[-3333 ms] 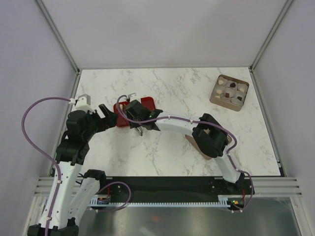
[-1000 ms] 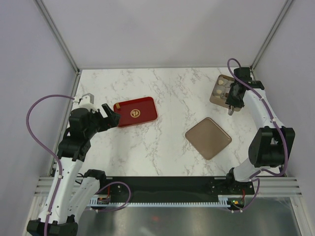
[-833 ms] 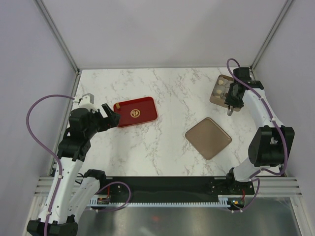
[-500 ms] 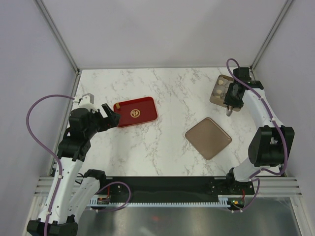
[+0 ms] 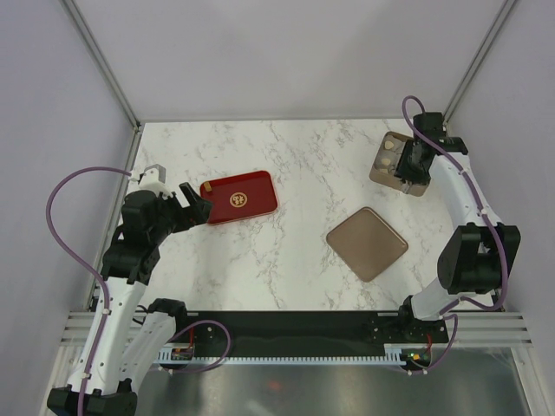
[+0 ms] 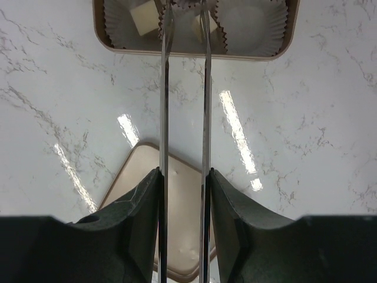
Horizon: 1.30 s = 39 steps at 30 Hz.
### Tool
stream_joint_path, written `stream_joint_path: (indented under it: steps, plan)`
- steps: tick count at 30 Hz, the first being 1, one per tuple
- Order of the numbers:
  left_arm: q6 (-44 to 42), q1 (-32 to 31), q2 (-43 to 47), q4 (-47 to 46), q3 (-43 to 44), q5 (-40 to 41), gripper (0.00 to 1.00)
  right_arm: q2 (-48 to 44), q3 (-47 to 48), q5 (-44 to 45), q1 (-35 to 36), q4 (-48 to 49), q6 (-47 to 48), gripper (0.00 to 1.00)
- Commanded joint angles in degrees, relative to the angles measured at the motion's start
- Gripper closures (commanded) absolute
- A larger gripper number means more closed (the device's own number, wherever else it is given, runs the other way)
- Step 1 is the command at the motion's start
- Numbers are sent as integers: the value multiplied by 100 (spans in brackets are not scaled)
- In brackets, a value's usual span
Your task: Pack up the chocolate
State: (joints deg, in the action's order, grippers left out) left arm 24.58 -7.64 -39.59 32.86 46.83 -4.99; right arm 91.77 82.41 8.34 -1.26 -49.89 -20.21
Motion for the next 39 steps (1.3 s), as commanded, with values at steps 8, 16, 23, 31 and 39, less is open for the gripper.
stream_joint_path:
  steps: [8,16,23,31,39]
  plan:
    - [-67,-10,118,-192,19,104,5,-168,759,10,1047,232,-168,56]
    - [-67,-10,285,-184,-16,218,5,-230,267,212,2812,1630,-607,57]
    - [-67,-10,356,-184,45,332,4,218,354,396,3807,2535,-739,57]
    - [-50,-10,514,-210,28,412,5,1018,610,547,4705,3255,-747,58]
    - [-32,-10,593,-219,-7,482,5,1448,731,344,5135,3943,-546,58]
